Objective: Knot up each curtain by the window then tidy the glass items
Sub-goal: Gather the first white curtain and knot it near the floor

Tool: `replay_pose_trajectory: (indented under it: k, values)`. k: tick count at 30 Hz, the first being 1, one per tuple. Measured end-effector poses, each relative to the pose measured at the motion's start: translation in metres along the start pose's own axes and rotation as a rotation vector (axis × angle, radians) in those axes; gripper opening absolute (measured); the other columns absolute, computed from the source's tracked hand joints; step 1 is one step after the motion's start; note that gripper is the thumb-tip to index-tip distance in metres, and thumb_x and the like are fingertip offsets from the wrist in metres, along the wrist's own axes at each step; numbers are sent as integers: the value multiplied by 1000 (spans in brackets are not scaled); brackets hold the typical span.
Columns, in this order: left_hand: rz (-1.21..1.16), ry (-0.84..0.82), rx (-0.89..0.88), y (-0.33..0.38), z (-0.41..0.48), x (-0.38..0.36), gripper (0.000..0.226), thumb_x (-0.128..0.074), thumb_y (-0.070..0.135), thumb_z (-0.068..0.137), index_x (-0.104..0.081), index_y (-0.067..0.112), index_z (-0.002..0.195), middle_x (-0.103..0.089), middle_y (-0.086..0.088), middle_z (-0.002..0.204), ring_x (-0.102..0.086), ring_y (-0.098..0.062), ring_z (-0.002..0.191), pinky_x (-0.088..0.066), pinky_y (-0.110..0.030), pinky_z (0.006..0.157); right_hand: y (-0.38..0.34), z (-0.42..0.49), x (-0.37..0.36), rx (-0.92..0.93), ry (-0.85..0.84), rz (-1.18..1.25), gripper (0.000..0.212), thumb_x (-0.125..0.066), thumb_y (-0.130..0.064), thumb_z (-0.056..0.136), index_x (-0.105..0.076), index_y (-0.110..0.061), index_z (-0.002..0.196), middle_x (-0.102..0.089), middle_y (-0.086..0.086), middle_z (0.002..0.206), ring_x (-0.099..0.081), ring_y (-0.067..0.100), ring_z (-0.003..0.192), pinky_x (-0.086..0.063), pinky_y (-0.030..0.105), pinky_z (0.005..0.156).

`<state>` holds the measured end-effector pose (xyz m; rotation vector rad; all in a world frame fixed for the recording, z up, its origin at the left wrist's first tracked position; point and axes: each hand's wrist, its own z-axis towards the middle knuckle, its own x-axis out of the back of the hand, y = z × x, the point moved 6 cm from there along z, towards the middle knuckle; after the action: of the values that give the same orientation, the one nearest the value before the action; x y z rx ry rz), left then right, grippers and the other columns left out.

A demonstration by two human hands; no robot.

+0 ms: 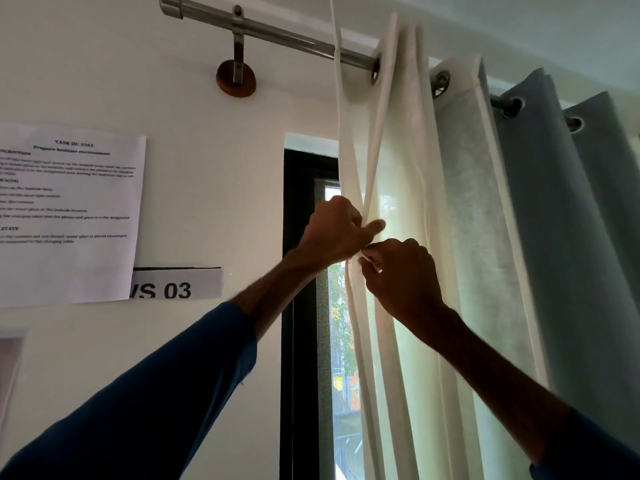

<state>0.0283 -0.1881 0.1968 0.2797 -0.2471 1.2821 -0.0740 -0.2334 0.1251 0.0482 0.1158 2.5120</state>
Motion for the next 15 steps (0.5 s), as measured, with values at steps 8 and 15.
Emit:
replay_pose_trajectory:
  k: [8,15]
  values:
    - [132,13,24,10,-5,-1,35,-83,27,69,-56,9,57,-56,5,53,-54,-6,46,-38,-18,42,1,-5,7,21,36,55,12,-73,-23,89,-78,-15,82,-75,-3,69,-69,17,57,-53,25,61]
    - [178,23,-21,10,-14,-1,49,-62,4,82,-23,19,57,-49,-14,69,-51,-25,59,-26,-20,45,6,-11,22,-23,-23,359,13,-75,-29,86,-80,-23,96,-78,-14,91,-71,-6,79,-52,11,83]
